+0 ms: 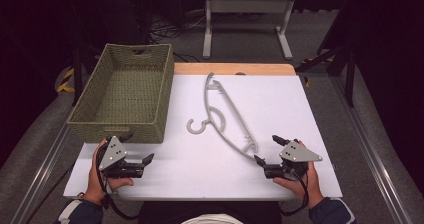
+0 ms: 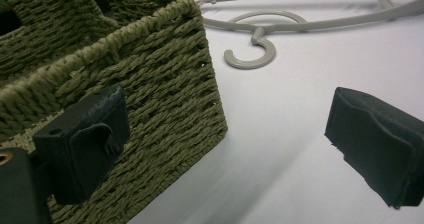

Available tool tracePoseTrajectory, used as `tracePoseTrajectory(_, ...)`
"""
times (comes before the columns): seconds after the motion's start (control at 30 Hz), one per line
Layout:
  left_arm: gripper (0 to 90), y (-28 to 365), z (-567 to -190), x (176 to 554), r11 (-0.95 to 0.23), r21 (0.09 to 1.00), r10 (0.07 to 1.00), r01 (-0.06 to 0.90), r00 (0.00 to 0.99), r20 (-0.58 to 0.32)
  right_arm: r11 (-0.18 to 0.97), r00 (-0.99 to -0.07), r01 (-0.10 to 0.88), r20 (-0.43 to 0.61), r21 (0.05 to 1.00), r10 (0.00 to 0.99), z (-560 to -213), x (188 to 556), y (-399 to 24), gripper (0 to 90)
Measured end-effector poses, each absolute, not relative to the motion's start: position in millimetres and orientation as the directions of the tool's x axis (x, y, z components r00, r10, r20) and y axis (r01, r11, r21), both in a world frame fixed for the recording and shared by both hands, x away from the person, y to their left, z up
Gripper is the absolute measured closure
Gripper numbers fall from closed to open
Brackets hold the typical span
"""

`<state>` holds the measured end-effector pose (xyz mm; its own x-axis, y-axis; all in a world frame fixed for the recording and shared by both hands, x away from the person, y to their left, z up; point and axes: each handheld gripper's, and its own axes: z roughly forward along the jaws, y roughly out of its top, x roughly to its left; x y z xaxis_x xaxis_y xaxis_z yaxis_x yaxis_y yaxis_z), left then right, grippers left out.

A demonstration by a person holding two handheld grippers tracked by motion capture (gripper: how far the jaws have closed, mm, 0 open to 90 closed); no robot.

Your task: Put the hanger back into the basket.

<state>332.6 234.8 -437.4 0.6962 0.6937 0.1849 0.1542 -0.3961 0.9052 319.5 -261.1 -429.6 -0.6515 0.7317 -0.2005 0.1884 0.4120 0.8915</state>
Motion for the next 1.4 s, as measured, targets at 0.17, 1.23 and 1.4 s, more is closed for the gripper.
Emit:
tracePoseTrajectory(0.17,5.1,234.0,-437.1,330.5,-0.392,0.908,0.685,0.149,0.706,0.180,0.442,-0.684,0.198,-0.200,0.875,0.702,-431.6,319.4,-254.9,16.9)
tracePoseTrajectory(1.23,8.1,230.1,-443.7,332.6,-0.421,0.889,0.657,0.182,0.736,0.161,0.642,-0.786,0.520,0.022,0.563,0.618,-432.3,402.6,-184.0,59.7)
tracePoseTrajectory(1.4,8.1,230.0,-443.4,332.5,-0.417,0.891,0.649,0.178,0.745,0.155,0.685,-0.799,0.514,-0.003,0.516,0.602,-435.1,406.4,-175.5,70.7)
